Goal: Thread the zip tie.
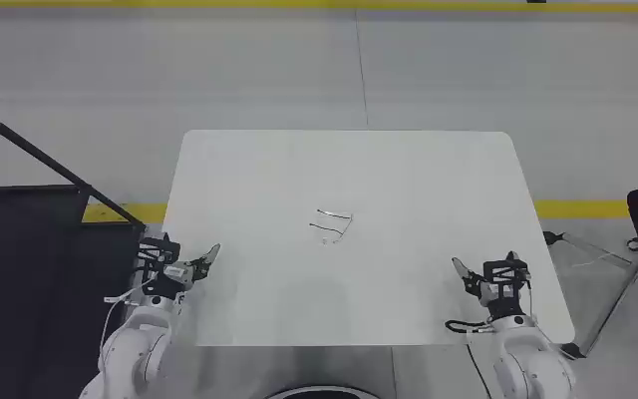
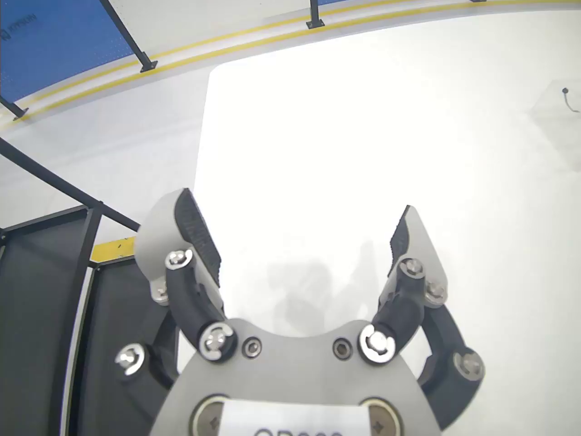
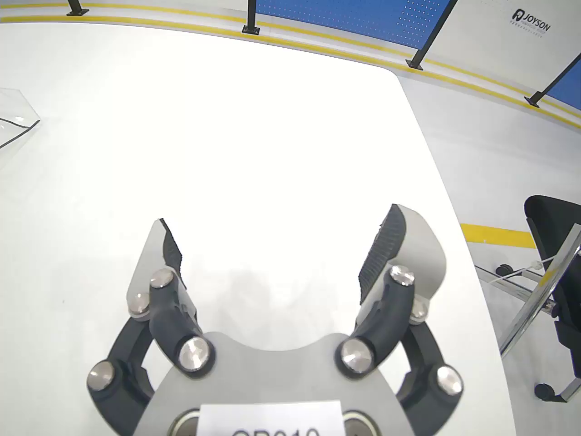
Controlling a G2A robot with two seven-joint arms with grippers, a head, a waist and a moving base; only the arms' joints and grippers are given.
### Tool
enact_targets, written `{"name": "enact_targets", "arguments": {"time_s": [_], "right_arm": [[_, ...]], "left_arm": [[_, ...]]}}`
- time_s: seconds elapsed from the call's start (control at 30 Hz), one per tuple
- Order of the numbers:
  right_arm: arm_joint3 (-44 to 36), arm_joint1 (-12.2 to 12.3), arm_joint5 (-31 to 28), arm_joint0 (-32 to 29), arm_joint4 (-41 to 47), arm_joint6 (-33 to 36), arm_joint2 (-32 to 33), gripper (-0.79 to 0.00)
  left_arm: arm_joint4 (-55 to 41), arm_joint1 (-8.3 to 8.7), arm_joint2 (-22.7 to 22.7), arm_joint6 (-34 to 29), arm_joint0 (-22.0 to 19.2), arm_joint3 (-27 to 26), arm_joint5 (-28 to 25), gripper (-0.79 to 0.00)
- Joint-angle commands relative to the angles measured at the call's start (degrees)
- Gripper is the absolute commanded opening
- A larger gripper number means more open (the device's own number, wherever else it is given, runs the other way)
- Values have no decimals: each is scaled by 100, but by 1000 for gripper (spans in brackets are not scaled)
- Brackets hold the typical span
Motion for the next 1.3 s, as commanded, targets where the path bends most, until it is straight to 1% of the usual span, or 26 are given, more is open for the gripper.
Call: {"name": "enact_targets", "arguments": {"time_s": [0.0, 0.07, 0.2, 0.33, 0.47, 0.63, 0.73, 1.13, 1.2, 1.27], "right_arm": [[0, 0, 0, 0, 0, 0, 0, 0], [0, 0, 0, 0, 0, 0, 0, 0], [0, 0, 0, 0, 0, 0, 0, 0], [0, 0, 0, 0, 0, 0, 0, 0], [0, 0, 0, 0, 0, 0, 0, 0], [0, 0, 0, 0, 0, 0, 0, 0], [0, 0, 0, 0, 0, 0, 0, 0], [0, 0, 0, 0, 0, 0, 0, 0], [0, 0, 0, 0, 0, 0, 0, 0], [0, 0, 0, 0, 0, 0, 0, 0]], "left_arm": [[-12, 0, 3, 15, -5, -4, -28, 0], [-162, -3, -39, 113, -28, 38, -173, 0], [-337, 25, -176, 50, -122, 33, -740, 0], [-361, 92, -361, 68, -281, 103, -1728, 0], [-323, 163, -485, 29, -562, 243, -2642, 0], [-515, 224, -434, -153, -1017, 458, -3618, 0], [-502, 256, -382, -195, -1222, 530, -4037, 0], [-464, 263, -379, -206, -1232, 533, -4069, 0], [-705, 268, -365, -376, -1263, 544, -4148, 0], [-672, 277, -391, -497, -1348, 494, -4018, 0]]}}
